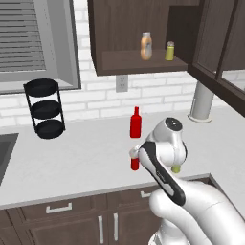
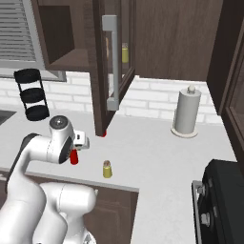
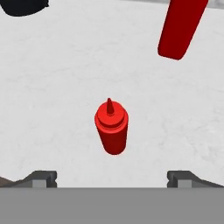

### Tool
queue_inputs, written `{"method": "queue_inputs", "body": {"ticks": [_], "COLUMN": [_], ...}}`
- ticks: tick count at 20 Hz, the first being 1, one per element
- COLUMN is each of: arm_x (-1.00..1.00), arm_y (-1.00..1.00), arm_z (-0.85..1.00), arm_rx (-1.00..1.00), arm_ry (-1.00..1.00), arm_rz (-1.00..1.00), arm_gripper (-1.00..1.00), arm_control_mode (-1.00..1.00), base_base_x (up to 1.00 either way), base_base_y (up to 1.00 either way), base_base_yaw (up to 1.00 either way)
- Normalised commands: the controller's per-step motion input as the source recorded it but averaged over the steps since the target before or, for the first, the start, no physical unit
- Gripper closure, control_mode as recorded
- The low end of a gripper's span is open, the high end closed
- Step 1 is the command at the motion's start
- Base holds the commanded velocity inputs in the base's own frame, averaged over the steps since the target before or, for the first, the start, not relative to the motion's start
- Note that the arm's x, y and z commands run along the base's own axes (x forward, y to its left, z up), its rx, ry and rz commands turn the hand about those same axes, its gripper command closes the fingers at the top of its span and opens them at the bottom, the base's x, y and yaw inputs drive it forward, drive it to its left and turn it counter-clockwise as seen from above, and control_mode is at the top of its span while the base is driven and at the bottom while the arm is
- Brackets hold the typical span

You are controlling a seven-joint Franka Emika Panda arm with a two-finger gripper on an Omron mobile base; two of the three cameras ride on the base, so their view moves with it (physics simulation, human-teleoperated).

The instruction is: Put the shaker and condiment bottle from the counter next to their counterparts in the cabinet.

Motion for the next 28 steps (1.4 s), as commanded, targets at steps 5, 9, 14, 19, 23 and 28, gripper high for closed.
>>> {"method": "queue_inputs", "body": {"ticks": [5,9,14,19,23,28], "arm_x": [0.05,0.04,0.07,0.11,0.15,0.12], "arm_y": [0.11,0.05,0.00,0.00,0.00,0.00], "arm_z": [-0.27,-0.27,-0.25,-0.25,-0.29,-0.29], "arm_rx": [0.00,0.00,0.00,0.00,0.00,0.00], "arm_ry": [0.00,0.00,0.00,-0.02,-0.02,-0.01], "arm_rz": [0.03,0.04,0.02,0.02,0.02,0.02], "arm_gripper": [-1.00,-1.00,-1.00,-1.00,-1.00,-1.00], "arm_control_mode": [-1.00,-1.00,-1.00,-1.00,-1.00,-1.00], "base_base_x": [0.00,0.00,0.00,0.00,0.00,0.00], "base_base_y": [0.00,0.00,0.00,0.00,0.00,0.00], "base_base_yaw": [0.00,0.00,0.00,0.00,0.00,0.00]}}
